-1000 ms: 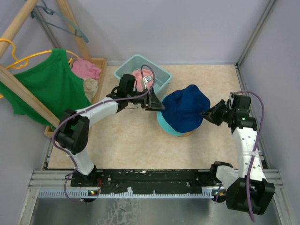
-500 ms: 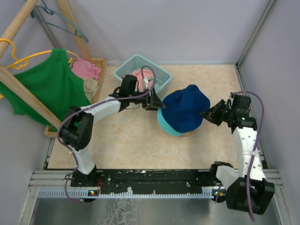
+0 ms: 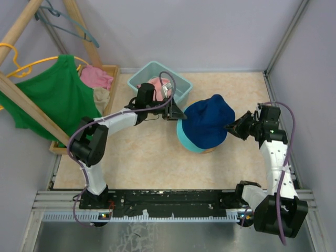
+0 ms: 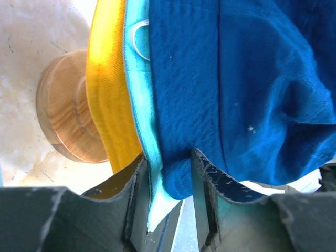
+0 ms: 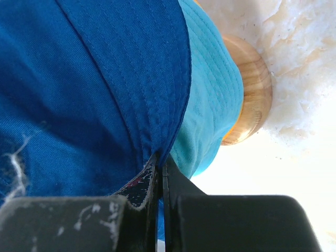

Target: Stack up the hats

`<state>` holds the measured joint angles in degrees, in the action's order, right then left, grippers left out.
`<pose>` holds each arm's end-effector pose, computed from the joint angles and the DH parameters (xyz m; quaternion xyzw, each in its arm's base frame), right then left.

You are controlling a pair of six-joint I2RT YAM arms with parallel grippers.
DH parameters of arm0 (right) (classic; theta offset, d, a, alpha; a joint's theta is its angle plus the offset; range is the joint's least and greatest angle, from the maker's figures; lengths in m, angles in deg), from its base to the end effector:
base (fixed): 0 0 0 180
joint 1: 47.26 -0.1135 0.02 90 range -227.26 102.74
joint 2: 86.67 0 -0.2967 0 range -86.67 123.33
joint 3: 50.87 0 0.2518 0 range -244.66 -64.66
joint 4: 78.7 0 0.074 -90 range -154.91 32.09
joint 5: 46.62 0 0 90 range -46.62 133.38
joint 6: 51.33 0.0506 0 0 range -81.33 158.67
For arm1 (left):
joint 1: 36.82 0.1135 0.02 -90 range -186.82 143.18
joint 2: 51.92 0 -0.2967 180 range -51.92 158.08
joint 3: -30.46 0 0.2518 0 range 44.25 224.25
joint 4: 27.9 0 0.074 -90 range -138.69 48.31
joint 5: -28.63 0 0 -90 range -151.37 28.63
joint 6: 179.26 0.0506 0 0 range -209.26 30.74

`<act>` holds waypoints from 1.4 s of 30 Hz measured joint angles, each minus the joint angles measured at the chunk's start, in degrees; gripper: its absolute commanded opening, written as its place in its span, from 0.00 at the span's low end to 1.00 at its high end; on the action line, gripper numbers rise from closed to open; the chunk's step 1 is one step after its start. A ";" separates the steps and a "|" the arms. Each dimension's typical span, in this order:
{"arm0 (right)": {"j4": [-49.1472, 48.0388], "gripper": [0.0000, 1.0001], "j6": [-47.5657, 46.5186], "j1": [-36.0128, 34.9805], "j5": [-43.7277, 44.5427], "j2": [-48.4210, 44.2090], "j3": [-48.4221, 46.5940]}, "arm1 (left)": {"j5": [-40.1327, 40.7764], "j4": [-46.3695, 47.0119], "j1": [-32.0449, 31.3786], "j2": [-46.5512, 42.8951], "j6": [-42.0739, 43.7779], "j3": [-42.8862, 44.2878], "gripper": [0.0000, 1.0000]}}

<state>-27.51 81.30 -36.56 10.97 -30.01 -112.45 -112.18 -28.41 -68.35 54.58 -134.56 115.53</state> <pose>0.1902 -0.0083 0.2986 0.3071 0.8431 0.3474 0.2726 0.3519 -0.2619 0.2664 0.1486 0.7720 -0.5927 0.1752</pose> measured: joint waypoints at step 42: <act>-9.68 0.35 -6.49 -7.69 3.28 20.63 -1.86 | -2.62 30.18 4.66 2.64 -7.78 -19.47 0.01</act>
<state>-37.19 74.81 -44.25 14.25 -9.37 -114.31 -114.80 1.77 -63.69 57.22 -142.34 96.06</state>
